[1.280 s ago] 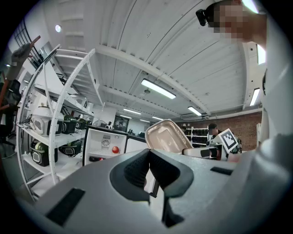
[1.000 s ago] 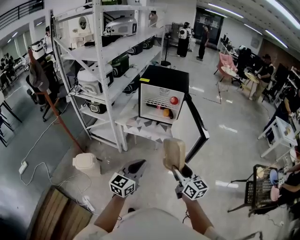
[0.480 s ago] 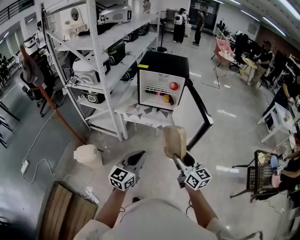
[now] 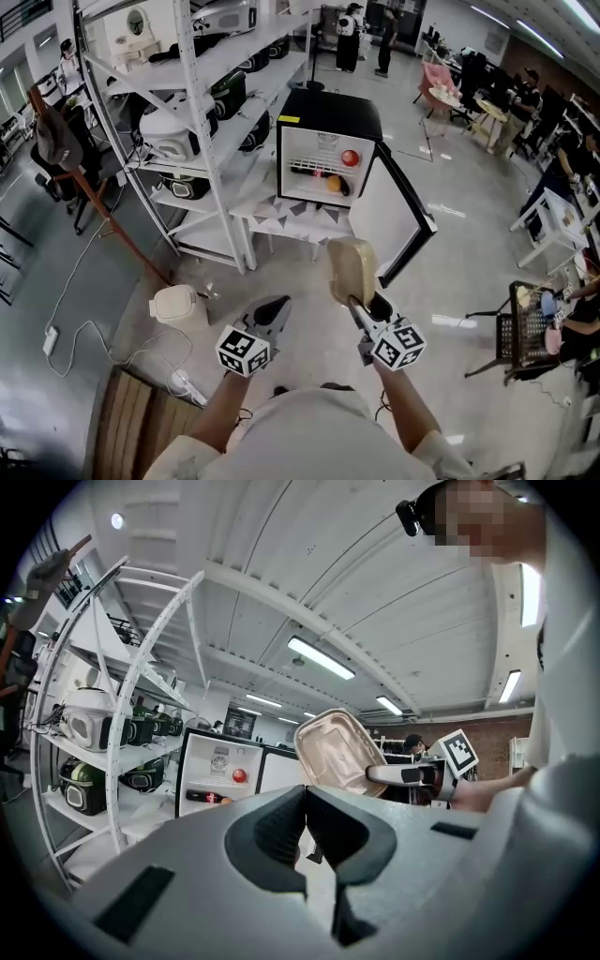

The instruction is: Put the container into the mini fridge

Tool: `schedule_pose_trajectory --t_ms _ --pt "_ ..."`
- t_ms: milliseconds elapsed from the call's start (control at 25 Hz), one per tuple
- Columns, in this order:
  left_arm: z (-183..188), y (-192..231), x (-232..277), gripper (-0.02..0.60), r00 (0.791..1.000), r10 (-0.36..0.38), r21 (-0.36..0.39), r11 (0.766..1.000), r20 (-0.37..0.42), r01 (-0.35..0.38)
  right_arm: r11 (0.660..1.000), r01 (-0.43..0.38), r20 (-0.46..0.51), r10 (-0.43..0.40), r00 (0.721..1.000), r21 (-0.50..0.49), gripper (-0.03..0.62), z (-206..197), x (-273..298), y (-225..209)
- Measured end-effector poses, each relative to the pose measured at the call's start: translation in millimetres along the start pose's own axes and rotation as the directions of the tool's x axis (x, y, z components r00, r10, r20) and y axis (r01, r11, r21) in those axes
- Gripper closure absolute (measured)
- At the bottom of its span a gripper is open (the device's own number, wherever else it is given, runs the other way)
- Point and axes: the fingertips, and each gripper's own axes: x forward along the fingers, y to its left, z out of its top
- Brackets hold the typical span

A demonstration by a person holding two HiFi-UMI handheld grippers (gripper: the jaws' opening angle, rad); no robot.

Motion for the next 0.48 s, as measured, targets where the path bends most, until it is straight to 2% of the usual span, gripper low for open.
schedule_pose_trajectory --t_ms 200,480 --pt "-8 14 -9 0.577 1.0 -0.006 -0.013 1.0 -0.009 0.005 0.999 0.02 0.013 -0.021 1.0 0.04 0.364 -12 5 14" --pt "-17 31 -2 0.577 1.0 -0.003 -0.034 0.999 -0.02 0.002 0.998 0.028 -0.007 -0.028 1.0 0.056 0.364 -21 21 8"
